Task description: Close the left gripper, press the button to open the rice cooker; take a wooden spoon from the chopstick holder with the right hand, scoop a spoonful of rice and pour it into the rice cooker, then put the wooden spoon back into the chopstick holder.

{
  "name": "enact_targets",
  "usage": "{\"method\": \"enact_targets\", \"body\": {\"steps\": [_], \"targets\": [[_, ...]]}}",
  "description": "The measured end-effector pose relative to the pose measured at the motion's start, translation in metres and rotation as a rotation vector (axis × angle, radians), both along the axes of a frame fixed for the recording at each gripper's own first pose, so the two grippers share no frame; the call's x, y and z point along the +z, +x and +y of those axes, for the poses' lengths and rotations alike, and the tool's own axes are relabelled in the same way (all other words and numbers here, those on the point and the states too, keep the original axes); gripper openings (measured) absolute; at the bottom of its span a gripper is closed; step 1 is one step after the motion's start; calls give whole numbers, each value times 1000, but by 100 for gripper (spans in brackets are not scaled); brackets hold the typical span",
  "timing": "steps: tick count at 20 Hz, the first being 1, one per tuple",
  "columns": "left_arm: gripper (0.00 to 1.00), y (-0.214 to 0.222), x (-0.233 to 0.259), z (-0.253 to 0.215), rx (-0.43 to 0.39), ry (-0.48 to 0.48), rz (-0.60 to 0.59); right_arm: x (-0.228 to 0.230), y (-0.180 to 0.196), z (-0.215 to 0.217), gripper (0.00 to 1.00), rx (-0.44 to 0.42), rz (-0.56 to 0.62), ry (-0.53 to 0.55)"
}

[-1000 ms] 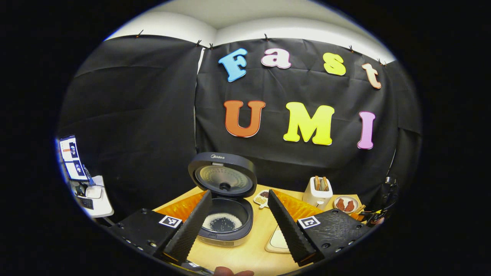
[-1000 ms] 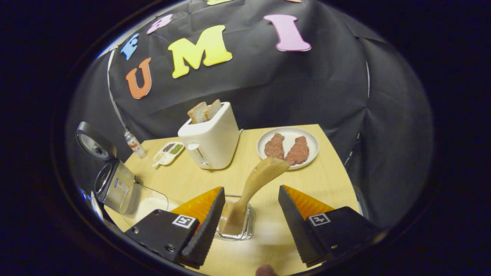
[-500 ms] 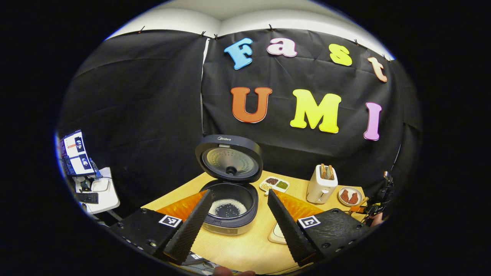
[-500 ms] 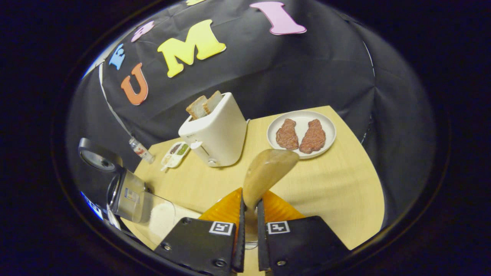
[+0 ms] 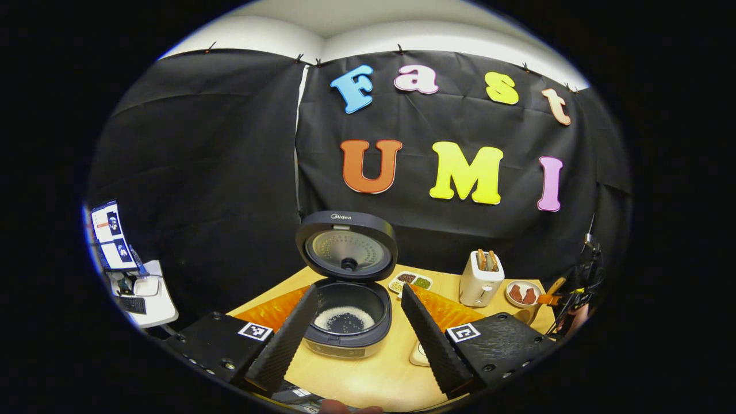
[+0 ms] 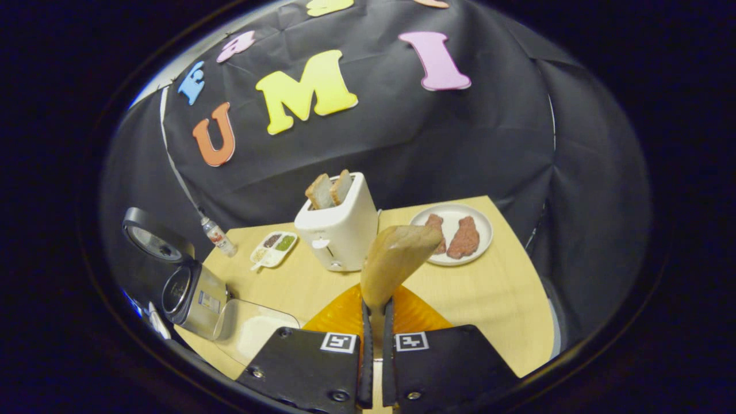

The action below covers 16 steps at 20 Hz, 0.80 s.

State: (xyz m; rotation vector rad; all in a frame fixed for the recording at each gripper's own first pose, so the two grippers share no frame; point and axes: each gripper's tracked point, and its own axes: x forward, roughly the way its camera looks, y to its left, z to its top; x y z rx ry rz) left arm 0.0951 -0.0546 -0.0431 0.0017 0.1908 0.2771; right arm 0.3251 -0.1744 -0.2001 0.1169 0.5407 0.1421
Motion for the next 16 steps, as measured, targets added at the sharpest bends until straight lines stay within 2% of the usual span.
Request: {"method": "enact_targets", "body": {"steps": [5, 9, 12, 16], "targets": [[94, 2, 8, 27, -102, 26, -47, 69, -39, 54, 11, 13, -125, -73], [95, 2, 10, 54, -154, 18, -67, 86, -78, 117, 11, 46, -157, -74], [95, -4, 11, 76, -170, 4, -67, 62, -90, 148, 11, 60, -150, -118], [95, -15, 7, 96, -167, -13, -49, 2, -85, 173, 11, 58, -111, -221]]}}
